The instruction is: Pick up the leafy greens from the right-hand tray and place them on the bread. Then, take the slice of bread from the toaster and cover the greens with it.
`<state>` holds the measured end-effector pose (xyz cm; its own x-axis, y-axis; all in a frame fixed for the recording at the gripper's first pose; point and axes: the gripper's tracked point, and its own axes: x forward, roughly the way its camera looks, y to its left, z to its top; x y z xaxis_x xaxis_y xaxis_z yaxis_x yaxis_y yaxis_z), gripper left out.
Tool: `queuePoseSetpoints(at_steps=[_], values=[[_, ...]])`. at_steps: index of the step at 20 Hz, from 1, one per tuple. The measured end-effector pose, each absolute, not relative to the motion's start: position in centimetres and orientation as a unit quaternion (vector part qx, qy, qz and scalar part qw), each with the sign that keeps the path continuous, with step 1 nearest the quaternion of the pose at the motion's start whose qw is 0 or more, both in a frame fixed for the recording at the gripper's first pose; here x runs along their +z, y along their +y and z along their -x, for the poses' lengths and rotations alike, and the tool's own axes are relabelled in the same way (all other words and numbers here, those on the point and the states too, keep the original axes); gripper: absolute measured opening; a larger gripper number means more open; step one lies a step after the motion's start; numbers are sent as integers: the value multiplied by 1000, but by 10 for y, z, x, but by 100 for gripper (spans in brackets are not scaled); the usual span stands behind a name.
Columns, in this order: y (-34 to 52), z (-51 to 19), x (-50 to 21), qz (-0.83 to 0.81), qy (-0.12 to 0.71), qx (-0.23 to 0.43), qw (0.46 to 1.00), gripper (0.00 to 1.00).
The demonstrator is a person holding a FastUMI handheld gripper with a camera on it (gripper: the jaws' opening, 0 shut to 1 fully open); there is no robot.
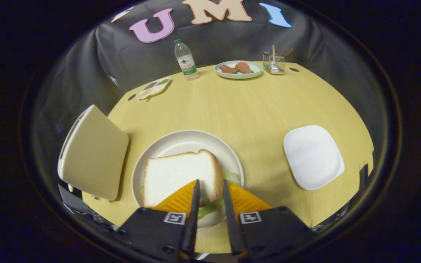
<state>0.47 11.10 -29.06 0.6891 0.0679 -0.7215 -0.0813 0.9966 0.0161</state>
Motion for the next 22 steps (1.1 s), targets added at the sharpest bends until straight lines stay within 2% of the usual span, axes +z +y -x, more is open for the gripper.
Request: queuePoseSetpoints(at_steps=[5,6,14,22], values=[[101,-7,-273,21,367,26,930,96],[101,-9,-267,19,356,27,934,100],[116,-36,-157,2,183,68,981,100],[122,-31,-29,-40,24,111,993,100]])
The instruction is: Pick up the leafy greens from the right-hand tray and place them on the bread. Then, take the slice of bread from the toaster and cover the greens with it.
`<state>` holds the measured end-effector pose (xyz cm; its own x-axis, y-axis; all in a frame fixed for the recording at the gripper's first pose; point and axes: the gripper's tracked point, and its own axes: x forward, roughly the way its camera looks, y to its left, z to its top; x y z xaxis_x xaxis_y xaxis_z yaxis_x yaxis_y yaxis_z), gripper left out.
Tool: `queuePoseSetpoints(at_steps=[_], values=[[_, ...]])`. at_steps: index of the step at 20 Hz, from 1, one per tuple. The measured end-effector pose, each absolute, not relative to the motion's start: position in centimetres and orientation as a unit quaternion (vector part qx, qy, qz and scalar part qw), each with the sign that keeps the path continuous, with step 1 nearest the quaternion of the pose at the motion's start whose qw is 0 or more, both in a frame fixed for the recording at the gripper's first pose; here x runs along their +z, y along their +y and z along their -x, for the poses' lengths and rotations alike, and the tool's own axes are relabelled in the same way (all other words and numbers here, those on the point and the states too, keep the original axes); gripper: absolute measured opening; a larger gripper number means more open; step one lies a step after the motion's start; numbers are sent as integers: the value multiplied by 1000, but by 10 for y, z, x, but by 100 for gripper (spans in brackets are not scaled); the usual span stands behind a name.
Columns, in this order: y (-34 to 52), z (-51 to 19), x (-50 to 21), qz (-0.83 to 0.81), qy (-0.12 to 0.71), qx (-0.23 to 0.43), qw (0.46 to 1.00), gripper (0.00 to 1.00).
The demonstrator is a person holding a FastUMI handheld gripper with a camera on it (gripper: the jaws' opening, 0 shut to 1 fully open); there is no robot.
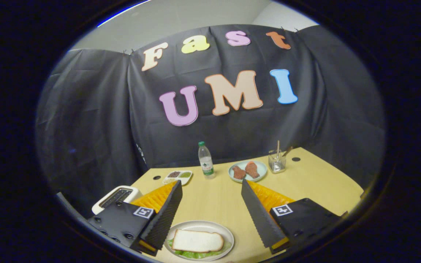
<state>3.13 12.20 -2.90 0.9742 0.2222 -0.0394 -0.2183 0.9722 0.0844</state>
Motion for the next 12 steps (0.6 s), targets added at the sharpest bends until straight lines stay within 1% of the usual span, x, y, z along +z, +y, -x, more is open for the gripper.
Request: queuePoseSetpoints(at_steps=[5,12], values=[[113,-25,9,-43,-11,112,993,100],[107,-12,22,-38,-22,118,992,100]])
